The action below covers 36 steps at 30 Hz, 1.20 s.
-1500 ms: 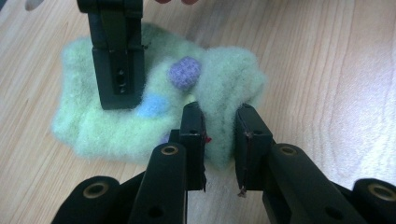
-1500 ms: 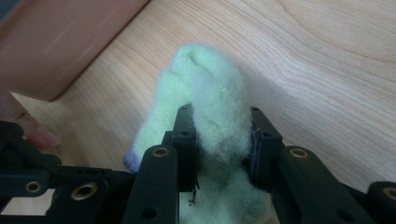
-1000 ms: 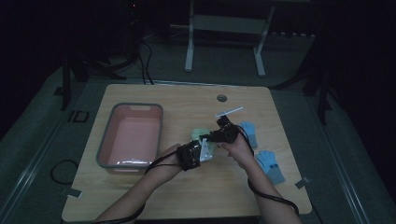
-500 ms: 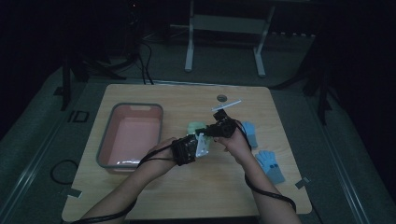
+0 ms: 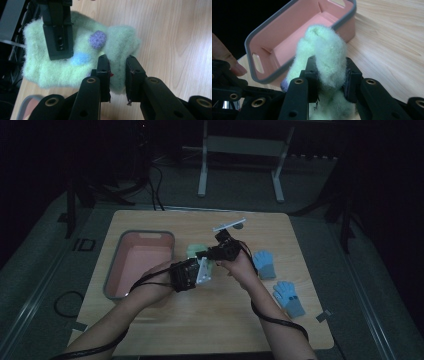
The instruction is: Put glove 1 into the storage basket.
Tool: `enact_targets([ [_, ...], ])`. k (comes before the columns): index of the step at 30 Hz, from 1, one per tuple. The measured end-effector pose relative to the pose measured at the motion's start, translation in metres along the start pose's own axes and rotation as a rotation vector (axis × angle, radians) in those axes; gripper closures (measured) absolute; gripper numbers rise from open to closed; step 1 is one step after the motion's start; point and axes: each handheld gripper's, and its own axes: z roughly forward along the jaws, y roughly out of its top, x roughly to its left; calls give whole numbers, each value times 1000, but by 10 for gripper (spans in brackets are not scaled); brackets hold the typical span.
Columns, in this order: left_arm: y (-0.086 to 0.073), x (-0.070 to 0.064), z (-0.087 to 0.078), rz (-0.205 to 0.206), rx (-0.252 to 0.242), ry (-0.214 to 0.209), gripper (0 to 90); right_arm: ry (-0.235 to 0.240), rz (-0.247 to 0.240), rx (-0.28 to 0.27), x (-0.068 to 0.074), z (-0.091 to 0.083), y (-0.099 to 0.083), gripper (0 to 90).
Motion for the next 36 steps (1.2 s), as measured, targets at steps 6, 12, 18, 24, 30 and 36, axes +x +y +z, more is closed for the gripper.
enact_targets([
  [6,-13,7,-9,-6,26,16,767,16,-15,7,11,13,16,709],
  [12,-30,12,-18,-27,38,23,767,31,-38,12,23,29,29,709],
  [18,-49,14,-23,-38,56,32,767,48,-52,16,34,46,37,709],
  [24,-72,16,-28,-71,65,39,767,64,-63,21,45,65,44,710],
  [30,-98,15,-32,-108,56,43,767,84,-66,29,56,87,50,711],
  [36,-127,12,-36,-146,58,43,767,107,-73,52,70,114,54,712],
])
